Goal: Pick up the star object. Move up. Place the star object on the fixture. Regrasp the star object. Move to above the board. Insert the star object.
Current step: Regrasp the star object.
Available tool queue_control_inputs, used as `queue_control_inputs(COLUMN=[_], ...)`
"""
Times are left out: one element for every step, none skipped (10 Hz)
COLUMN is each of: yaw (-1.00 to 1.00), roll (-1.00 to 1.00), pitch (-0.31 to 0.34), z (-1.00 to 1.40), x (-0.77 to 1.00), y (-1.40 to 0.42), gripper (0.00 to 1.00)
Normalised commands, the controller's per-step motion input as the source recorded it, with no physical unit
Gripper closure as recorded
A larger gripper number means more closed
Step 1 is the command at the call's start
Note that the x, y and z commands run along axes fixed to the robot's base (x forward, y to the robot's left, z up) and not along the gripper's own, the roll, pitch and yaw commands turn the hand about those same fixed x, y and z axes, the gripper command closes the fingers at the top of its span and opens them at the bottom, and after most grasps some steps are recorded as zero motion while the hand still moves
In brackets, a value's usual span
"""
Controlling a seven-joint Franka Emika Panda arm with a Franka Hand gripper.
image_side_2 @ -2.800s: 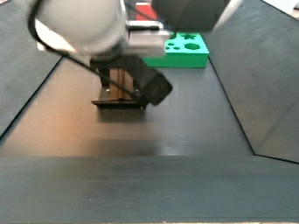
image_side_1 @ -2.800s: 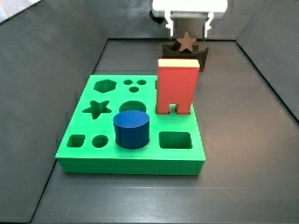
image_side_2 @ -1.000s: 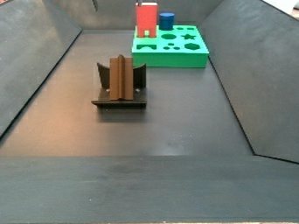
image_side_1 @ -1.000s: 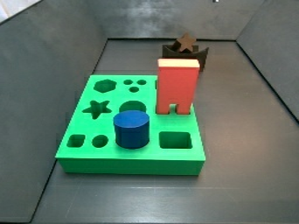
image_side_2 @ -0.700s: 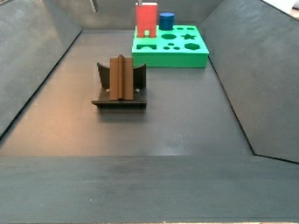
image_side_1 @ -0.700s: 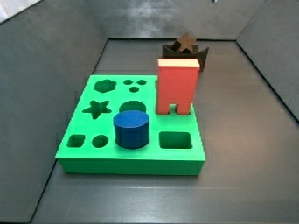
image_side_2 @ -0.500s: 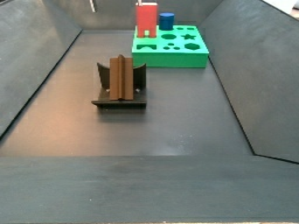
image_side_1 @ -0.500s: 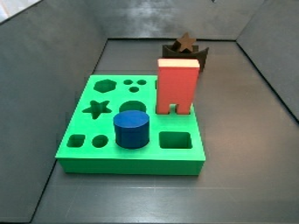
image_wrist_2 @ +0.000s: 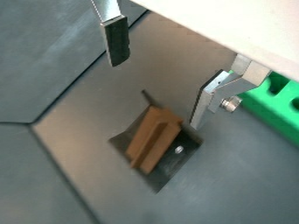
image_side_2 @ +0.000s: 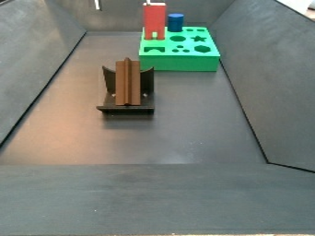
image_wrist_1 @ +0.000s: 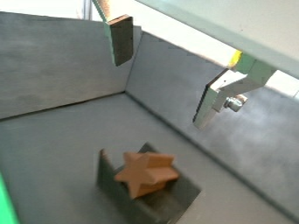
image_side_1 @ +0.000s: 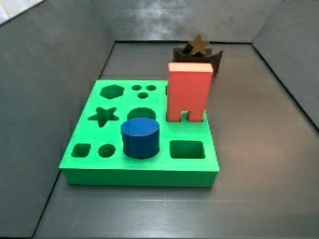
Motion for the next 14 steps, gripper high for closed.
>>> queue_control_inputs(yaw=[0.04,0.04,0.04,0.05,0.07,0.08,0.1,0.11,0.13,0.14,0.25,0.25,0.25,0.24], roll=[1.0,1.0,1.0,1.0,1.0,0.96,0.64,0.51,0.34,0.2,0.16,0.14,0.14,0.13], pitch=[0.001,0.014,0.031,0.052,0.092,0.112,0.118,0.115,0.109,0.081,0.152,0.133,0.071,0.024], z=[-0.01,-0.01,-0.01,-0.01,-0.02,-0.02,-0.02,-0.02,-0.02,-0.01,-1.0,-1.0,-1.0,-1.0], x=[0.04,0.05,0.06,0.08,0.09,0.09,0.09,0.09,0.09,0.08,0.03,0.03,0.05,0.06], y=[-0.02,-0.03,-0.03,-0.04,-0.04,-0.04,-0.04,-0.04,-0.04,-0.02,0.08,0.08,0.07,0.06], gripper=[0.0,0.0,0.0,0.0,0.0,0.0,0.0,0.0,0.0,0.0,0.0,0.0,0.0,0.0])
